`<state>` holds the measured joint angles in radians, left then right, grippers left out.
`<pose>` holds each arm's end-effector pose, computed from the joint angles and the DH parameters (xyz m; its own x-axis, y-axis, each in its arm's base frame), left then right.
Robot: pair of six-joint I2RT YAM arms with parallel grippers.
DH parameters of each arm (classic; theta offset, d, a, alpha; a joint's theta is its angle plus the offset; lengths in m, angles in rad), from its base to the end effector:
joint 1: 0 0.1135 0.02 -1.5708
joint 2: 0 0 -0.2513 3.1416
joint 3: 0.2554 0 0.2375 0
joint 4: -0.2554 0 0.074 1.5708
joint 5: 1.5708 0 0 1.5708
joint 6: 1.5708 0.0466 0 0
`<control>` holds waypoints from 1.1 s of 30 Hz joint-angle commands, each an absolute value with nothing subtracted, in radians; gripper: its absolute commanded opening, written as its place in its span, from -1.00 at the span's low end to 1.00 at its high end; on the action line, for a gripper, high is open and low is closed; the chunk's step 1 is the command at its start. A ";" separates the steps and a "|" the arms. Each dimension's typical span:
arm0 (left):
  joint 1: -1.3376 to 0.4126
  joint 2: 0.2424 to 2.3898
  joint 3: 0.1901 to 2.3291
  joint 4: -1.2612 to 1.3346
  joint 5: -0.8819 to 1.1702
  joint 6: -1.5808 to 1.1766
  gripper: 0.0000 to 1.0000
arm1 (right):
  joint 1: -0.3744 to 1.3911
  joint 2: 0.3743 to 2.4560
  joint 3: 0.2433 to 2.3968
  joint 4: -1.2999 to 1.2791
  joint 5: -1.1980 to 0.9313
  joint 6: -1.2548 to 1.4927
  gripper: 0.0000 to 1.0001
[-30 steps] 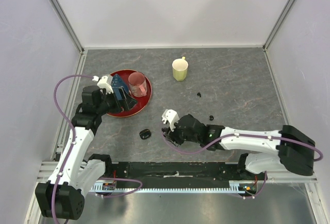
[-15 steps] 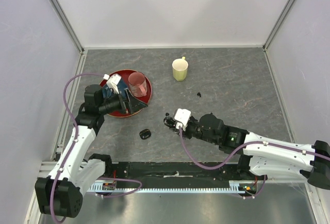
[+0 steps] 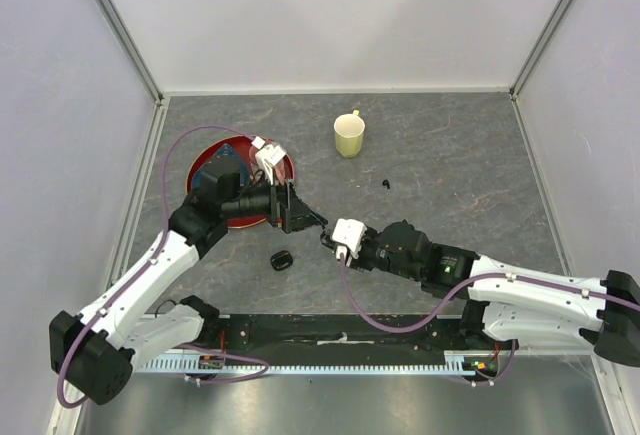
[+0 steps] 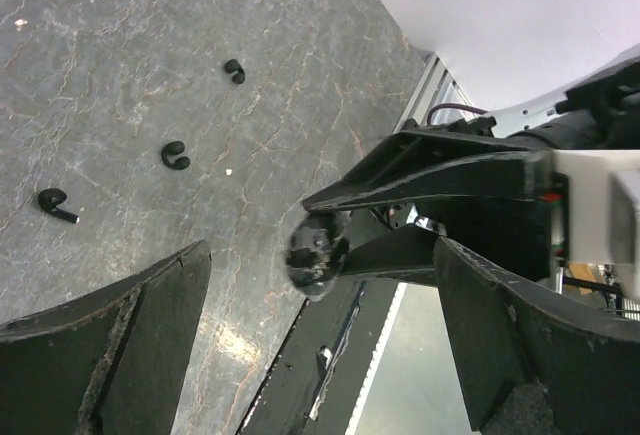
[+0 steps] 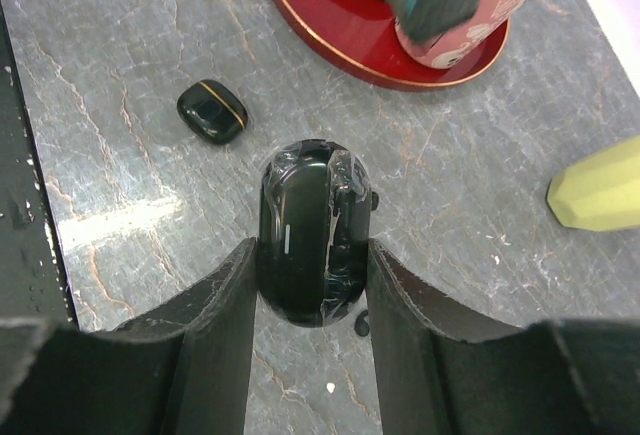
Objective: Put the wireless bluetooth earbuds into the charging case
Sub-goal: Pick up the charging case at the center of the board.
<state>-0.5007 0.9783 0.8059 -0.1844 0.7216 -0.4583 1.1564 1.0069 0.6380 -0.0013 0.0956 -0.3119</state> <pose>0.1769 -0.1319 0.3036 -0.6745 -0.0095 -0.7382 0.6746 0.3983 -0.6215 0.0982 0.2123 0.2554 0.1300 -0.4632 -0.8767 -0.8778 0.3574 -0.3189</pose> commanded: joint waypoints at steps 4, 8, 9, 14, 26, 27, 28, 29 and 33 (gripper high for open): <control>-0.558 1.043 0.808 -0.176 0.657 -0.497 0.91 | 1.158 0.914 0.654 0.035 0.123 -0.324 -1.00; -0.594 1.072 0.813 -0.164 0.646 -0.514 0.86 | 1.158 0.896 0.643 0.040 0.164 -0.314 -1.00; -0.600 1.075 0.815 -0.163 0.646 -0.514 0.86 | 1.157 0.891 0.635 0.041 0.170 -0.313 -1.00; -0.623 1.065 0.802 -0.155 0.646 -0.532 0.86 | 1.158 0.867 0.614 0.060 0.158 -0.299 -1.00; -0.649 1.107 0.821 -0.100 0.666 -0.571 0.86 | 1.158 0.839 0.580 0.080 0.166 -0.270 -1.00; -0.652 1.121 0.824 -0.095 0.672 -0.569 0.84 | 1.158 0.842 0.577 0.086 0.167 -0.271 -1.00; -0.653 1.127 0.827 -0.094 0.679 -0.568 0.83 | 1.158 0.853 0.575 0.092 0.169 -0.273 -1.00; -0.657 1.134 0.828 -0.089 0.681 -0.569 0.81 | 1.157 0.859 0.577 0.104 0.166 -0.276 -1.00; -0.669 1.146 0.807 -0.051 0.680 -0.584 0.71 | 1.157 0.884 0.595 0.112 0.172 -0.284 -1.00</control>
<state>-0.6537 1.1378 0.8032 -0.1253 0.6563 -0.5396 1.1564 0.8684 0.5770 0.0448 0.1555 -0.2844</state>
